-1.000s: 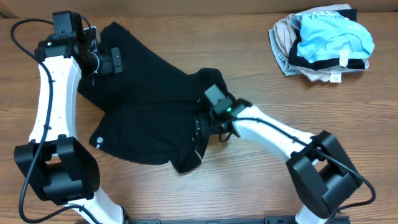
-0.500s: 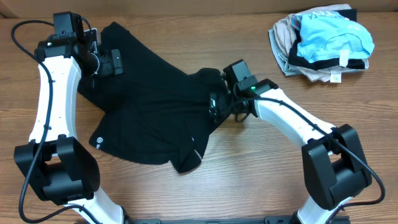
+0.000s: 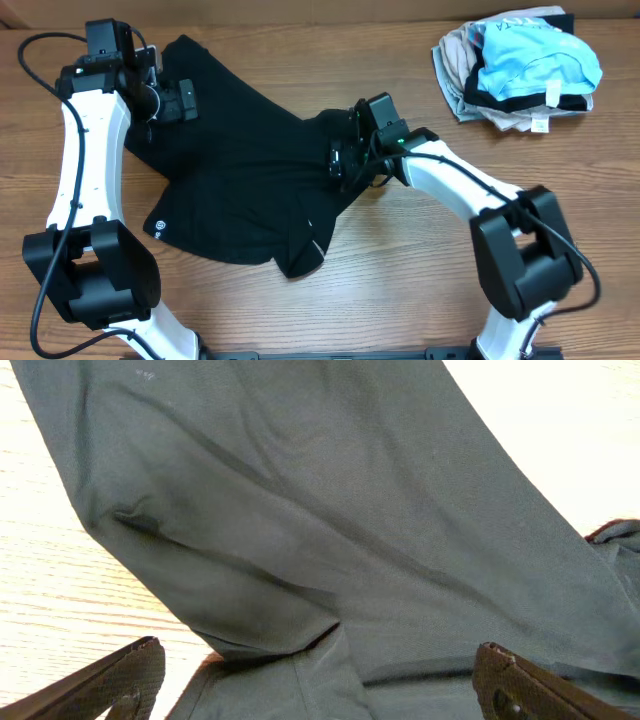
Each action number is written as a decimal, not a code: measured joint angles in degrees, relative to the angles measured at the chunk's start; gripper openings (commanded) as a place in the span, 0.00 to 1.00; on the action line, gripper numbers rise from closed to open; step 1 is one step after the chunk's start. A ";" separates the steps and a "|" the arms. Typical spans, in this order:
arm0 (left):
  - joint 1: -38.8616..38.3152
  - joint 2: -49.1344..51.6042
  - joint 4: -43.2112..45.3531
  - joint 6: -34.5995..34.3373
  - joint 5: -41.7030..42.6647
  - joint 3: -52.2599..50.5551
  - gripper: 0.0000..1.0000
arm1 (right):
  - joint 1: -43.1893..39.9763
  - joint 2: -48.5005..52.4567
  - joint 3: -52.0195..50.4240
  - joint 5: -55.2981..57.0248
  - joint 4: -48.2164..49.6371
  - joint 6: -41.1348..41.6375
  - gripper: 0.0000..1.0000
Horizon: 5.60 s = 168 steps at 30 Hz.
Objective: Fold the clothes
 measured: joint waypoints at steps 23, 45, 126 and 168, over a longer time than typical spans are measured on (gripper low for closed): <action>0.00 0.00 -0.66 0.94 0.00 0.00 1.00 | -15.04 3.17 4.83 4.55 -15.82 0.13 0.83; 0.00 7.89 -2.97 1.33 -0.20 0.00 1.00 | -4.15 4.90 5.20 -5.57 -7.85 -2.75 0.45; 3.34 15.45 -25.92 -3.56 -16.55 14.84 0.04 | -9.55 -7.65 32.79 -8.15 -54.03 -8.37 0.52; 6.01 16.26 -11.30 -3.48 -3.54 14.19 0.87 | 6.38 -7.65 21.46 -7.58 -45.79 -5.35 0.60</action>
